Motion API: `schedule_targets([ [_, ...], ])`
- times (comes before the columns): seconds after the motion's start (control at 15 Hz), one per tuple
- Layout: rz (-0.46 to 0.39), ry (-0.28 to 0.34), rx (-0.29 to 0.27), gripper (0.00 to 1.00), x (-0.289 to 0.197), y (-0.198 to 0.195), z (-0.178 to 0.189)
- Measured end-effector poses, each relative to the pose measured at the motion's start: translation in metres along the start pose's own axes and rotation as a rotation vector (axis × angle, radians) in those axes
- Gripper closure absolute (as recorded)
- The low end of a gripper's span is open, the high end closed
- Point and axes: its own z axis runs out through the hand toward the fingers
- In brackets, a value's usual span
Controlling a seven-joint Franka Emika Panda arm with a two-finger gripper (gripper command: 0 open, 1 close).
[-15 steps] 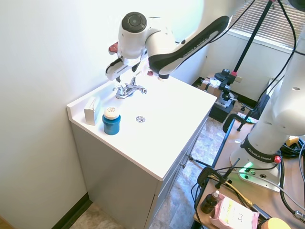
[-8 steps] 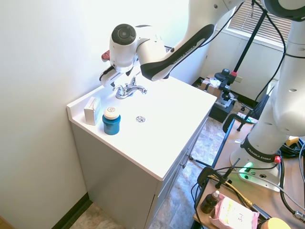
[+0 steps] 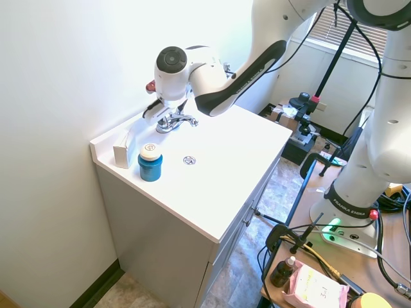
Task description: Turn on the hot water
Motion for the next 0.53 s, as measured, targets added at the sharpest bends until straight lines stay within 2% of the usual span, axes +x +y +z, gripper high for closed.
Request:
schedule_targets([
  [0.27,0.021,-0.031,0.024,0.0,0.007,0.027,-0.004],
  [0.4,0.03,-0.12,0.011,0.0,0.007,0.052,-0.014],
  [0.53,0.03,-0.236,0.027,0.0,0.004,0.084,-0.032],
])
